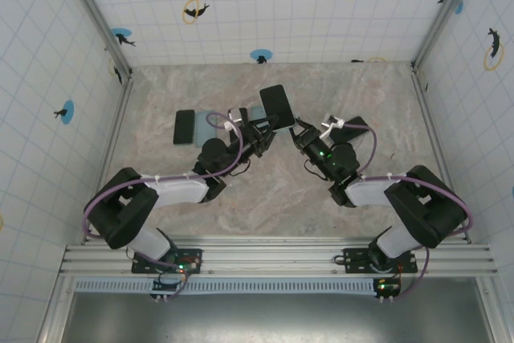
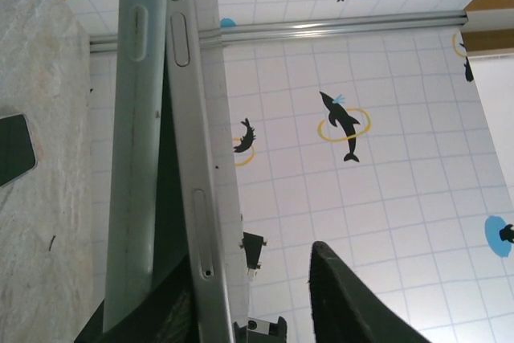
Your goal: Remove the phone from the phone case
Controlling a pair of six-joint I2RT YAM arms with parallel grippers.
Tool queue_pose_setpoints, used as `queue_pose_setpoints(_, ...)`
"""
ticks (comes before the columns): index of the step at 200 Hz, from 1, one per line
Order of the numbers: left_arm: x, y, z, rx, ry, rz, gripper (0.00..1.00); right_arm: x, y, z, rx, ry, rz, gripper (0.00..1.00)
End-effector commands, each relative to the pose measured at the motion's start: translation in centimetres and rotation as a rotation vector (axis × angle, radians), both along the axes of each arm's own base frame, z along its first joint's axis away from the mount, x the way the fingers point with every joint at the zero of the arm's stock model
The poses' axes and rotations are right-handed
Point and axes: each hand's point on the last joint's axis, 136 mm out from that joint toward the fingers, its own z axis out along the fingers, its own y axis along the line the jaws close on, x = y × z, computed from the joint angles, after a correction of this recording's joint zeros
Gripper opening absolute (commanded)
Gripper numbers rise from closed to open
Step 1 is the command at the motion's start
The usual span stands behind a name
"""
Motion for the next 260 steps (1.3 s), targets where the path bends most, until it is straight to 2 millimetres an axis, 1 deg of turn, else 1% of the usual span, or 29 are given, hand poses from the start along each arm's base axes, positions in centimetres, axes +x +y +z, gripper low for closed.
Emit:
queue_pose_setpoints(1,0.7,-0.1,1.6,-0.015,-0.053,0.011,0.30,-1.1,0.1,2.7,0.065,-0.094,0.031,0.00)
queue_pose_setpoints(14,0.7,-0.1,1.5,-0.016,-0.051,0.011,0.24,-1.2,0.0,2.6,0.056,-0.093,0.025,0.00)
queue_pose_setpoints(49,0.6,-0.1,1.7,-0.020,-0.053,0.009,0.13,-0.9,-0.1,2.3,0.022,-0.089,0.001,0.00)
queue_pose_setpoints(82,0.5,-0.2,2.3,-0.023,-0.064,-0.002,0.04,-0.3,-0.4,1.1,-0.077,-0.060,-0.062,0.00)
queue_pose_setpoints(96,0.3,-0.3,2.6,-0.028,-0.070,-0.011,0.03,0.4,-0.9,-0.3,-0.169,-0.018,-0.123,0.00)
queue_pose_setpoints(121,-0.4,-1.1,3.2,-0.034,-0.079,-0.043,0.02,1.4,-2.5,-1.7,-0.303,0.014,-0.251,0.00)
queue_pose_setpoints(137,-0.8,-1.5,3.4,-0.042,-0.082,-0.059,0.01,1.9,-3.5,-2.3,-0.350,0.030,-0.315,0.00)
queue_pose_setpoints(154,-1.0,-1.7,3.4,-0.044,-0.079,-0.069,0.01,2.3,-4.1,-2.6,-0.384,0.039,-0.361,0.00)
queue_pose_setpoints(204,-1.3,-2.0,3.2,-0.041,-0.074,-0.089,0.01,3.2,-6.7,-3.4,-0.433,0.062,-0.463,0.00)
queue_pose_setpoints(232,-0.9,-2.6,2.0,0.015,-0.068,-0.117,0.01,3.5,-8.3,-3.8,-0.460,0.068,-0.499,0.00)
queue_pose_setpoints(260,0.3,-3.0,0.4,0.070,-0.058,-0.138,0.01,3.4,-10.2,-4.6,-0.473,0.087,-0.522,0.00)
